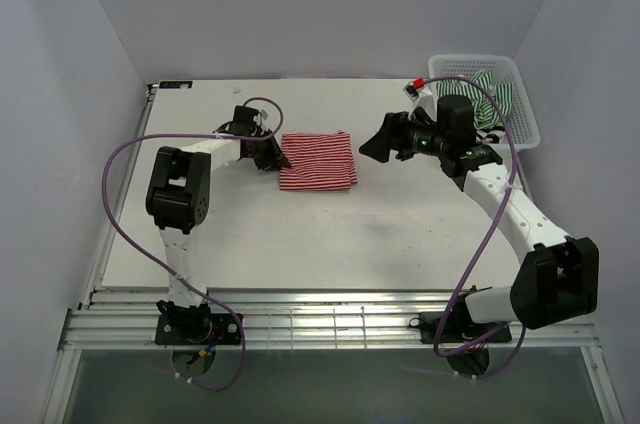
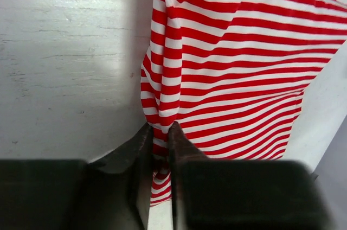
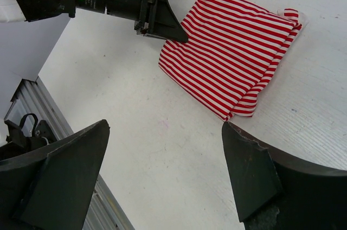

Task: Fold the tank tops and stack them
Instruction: Neatly place the folded tank top to the corner

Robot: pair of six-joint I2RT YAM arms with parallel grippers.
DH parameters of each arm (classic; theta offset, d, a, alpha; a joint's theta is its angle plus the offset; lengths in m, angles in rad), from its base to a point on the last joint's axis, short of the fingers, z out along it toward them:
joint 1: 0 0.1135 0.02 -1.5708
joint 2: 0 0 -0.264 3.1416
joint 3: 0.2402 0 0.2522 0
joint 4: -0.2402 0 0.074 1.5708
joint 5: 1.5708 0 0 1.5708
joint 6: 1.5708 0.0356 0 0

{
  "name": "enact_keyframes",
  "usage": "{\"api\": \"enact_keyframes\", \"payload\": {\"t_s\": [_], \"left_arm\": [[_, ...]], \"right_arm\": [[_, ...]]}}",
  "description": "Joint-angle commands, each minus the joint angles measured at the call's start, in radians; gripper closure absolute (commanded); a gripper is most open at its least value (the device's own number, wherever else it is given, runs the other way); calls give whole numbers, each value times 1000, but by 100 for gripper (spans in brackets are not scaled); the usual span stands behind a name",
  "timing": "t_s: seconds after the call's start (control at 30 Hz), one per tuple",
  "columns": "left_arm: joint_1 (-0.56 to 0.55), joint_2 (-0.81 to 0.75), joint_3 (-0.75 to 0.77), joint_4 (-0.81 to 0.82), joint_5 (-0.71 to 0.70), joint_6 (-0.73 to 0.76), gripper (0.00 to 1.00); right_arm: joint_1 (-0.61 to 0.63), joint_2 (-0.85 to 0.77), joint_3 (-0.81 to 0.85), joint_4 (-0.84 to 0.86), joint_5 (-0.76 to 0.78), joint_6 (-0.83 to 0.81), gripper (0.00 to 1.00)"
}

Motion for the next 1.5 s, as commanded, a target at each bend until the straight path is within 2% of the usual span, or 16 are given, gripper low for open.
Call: {"api": "enact_keyframes", "payload": {"t_s": [0.0,0.07,0.13,0.37,0.73,1.03,1.2,1.47], "left_arm": [[-4,34,3,-15,-2,41,83],[-4,33,21,-22,-29,56,100],[-3,33,48,-53,-91,84,100],[66,53,220,-161,-261,381,100],[310,115,374,-200,-324,792,100],[493,296,648,-257,-352,820,100],[516,385,803,-237,-310,846,100],[551,484,914,-177,-257,837,100]], "right_arm": [[-4,-30,13,-24,33,-35,10],[-10,-32,15,-26,45,-45,10],[-13,-29,21,-35,49,-56,10],[-24,-24,35,-62,111,-151,10],[-35,-32,24,-84,298,-240,10],[-48,25,36,-98,345,-234,10],[-53,45,38,-92,360,-243,10],[-61,65,24,-69,383,-251,10]]}}
